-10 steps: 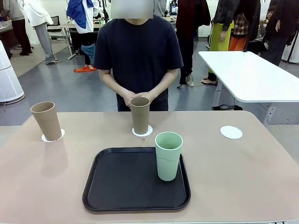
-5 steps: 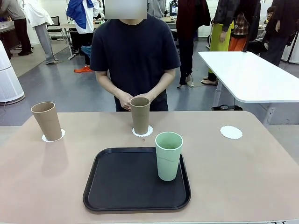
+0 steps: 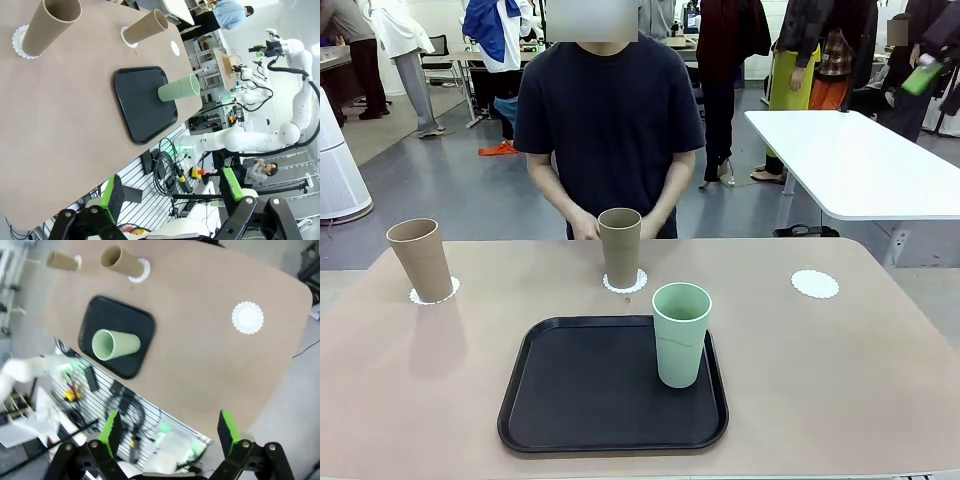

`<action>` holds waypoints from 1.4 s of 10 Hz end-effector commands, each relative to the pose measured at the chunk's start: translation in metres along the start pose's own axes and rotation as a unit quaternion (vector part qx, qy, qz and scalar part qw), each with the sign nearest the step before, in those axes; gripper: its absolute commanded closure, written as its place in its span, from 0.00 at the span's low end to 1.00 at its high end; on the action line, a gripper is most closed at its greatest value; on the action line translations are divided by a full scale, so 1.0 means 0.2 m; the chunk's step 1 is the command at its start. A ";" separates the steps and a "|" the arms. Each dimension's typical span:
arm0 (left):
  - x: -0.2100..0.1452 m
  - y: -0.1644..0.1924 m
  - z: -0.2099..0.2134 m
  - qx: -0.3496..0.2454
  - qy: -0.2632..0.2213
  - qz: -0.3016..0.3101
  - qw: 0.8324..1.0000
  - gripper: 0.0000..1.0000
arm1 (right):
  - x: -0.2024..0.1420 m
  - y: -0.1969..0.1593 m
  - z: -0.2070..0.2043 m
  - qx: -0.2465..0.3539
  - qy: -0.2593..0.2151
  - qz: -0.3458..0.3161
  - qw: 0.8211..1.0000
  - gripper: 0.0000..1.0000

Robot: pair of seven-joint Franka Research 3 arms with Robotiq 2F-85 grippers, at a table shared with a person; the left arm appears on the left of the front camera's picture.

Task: Place coasters on the table and set cups on them.
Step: Take one Reusable plastic cup from the Flat Tray and place it on a coaster set by the human.

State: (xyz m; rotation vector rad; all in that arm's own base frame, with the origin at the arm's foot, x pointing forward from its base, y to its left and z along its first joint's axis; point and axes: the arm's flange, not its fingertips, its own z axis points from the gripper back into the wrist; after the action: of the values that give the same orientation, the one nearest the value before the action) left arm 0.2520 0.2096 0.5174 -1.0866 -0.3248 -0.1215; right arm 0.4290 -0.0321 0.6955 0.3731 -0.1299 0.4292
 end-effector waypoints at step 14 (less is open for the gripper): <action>-0.01 -0.01 0.00 0.001 -0.003 -0.001 1.000 0.00 | -0.13 0.03 -0.70 0.080 0.038 0.344 0.935 0.00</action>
State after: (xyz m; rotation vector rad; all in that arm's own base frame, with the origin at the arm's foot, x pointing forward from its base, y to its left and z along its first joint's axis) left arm 0.2519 0.2096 0.5174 -1.0866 -0.3250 -0.1212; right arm 0.4158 0.0161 0.5825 0.3544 -0.0095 0.9968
